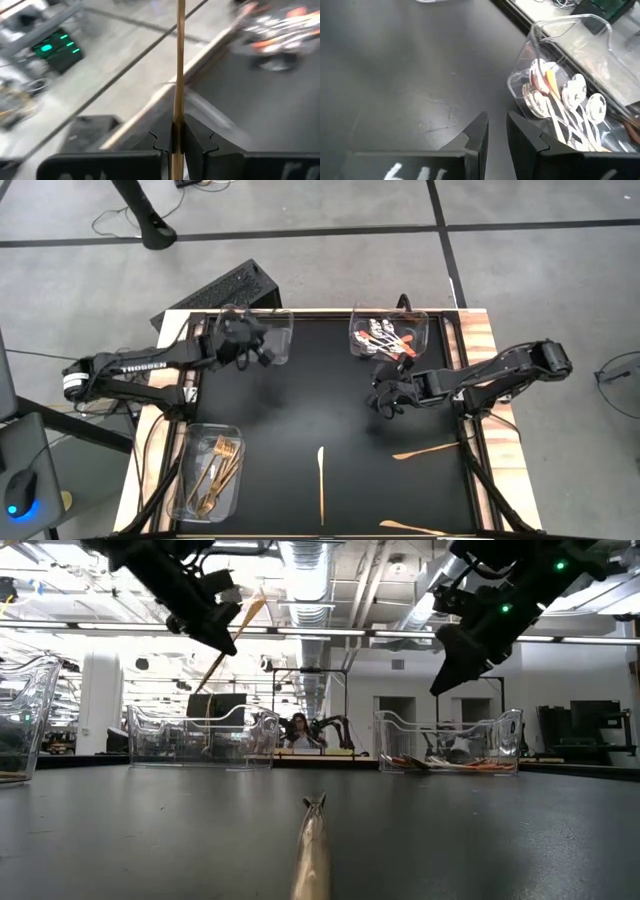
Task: Sort silverware by color (type)
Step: Put the gold table knife into the top left transparent bin
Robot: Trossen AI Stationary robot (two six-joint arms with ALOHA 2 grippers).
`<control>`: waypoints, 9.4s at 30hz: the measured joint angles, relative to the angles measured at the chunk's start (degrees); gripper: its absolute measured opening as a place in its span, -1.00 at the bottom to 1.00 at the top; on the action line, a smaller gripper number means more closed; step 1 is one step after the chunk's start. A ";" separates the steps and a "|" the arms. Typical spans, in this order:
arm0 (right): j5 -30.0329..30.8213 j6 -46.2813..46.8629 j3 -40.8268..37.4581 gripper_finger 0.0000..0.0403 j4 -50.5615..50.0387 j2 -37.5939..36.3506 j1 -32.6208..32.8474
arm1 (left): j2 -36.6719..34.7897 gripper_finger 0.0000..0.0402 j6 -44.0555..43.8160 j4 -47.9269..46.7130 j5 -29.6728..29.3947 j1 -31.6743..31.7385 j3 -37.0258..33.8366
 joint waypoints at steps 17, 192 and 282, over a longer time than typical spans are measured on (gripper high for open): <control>-0.58 0.07 0.00 -0.55 0.65 -0.02 2.00 | 28.54 -0.95 18.44 -27.42 -5.08 15.85 19.65; -35.04 34.03 -9.00 -0.95 -14.16 0.02 27.35 | 18.75 -0.38 -5.43 25.83 13.00 -17.17 -1.77; -26.15 14.69 6.14 -0.14 -14.88 21.11 17.95 | 18.77 -0.39 -10.45 19.00 5.96 -17.82 -2.23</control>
